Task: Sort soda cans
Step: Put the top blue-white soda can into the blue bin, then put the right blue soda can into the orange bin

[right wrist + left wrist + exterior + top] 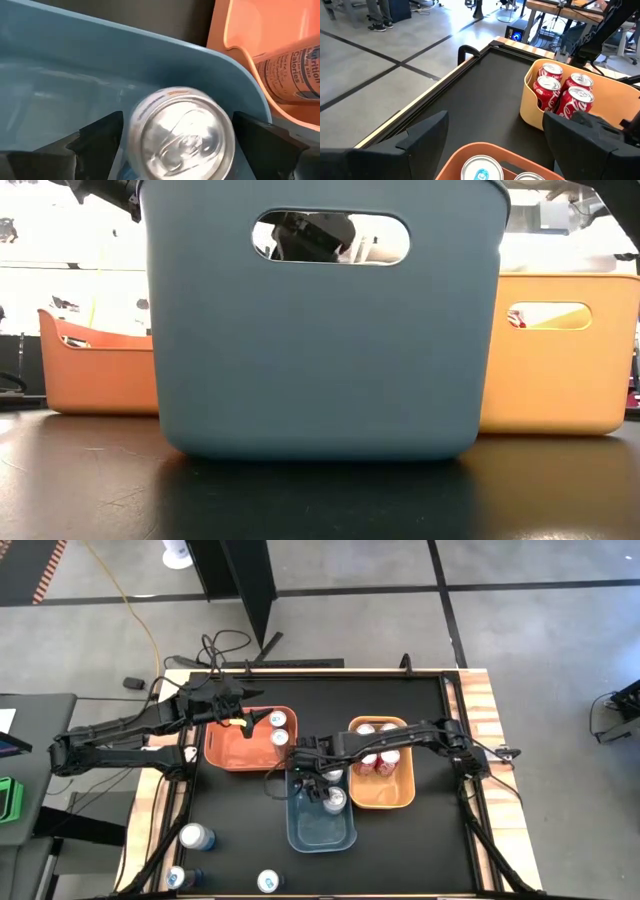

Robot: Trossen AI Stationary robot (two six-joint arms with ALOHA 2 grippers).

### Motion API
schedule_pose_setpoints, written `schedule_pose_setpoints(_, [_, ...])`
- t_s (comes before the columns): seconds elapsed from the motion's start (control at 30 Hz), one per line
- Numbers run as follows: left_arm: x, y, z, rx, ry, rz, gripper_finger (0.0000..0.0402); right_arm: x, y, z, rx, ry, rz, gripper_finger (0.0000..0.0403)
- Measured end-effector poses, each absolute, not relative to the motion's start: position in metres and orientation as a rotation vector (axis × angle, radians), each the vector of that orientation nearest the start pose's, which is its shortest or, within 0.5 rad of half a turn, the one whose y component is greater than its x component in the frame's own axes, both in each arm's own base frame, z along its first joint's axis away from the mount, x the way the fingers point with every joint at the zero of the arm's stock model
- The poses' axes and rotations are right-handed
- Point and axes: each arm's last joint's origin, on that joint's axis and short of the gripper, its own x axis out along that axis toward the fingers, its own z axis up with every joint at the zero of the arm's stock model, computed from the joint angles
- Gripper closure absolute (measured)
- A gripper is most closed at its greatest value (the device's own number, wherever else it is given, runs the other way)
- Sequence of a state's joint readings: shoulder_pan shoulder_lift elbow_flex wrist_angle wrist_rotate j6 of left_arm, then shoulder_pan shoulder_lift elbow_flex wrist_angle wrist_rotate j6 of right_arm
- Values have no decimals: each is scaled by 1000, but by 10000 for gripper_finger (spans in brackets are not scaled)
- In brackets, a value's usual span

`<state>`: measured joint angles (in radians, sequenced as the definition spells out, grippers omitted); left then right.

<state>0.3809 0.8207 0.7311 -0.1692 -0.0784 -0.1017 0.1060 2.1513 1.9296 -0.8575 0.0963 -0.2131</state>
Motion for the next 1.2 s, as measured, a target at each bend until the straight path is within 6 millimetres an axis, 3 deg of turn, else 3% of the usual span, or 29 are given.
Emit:
schedule_pose_setpoints(0.47, [171, 64, 310, -121, 242, 432, 82, 454, 70, 284, -340, 1055, 171, 14])
schedule_pose_setpoints(0.67, [173, 43, 315, -88, 216, 217, 82, 444, 88, 304, -380, 1071, 174, 14])
schedule_pose_setpoints(0.83, [167, 12, 316, -40, 234, -61, 82, 423, 104, 330, -419, 1049, 154, 18])
schedule_pose_setpoints(1.03, [156, -28, 321, 0, 205, -381, 82, 381, 120, 386, -433, 888, 69, 27])
schedule_pose_setpoints(1.2, [160, -58, 313, 35, 257, -564, 82, 342, 135, 423, -433, 770, -36, 31])
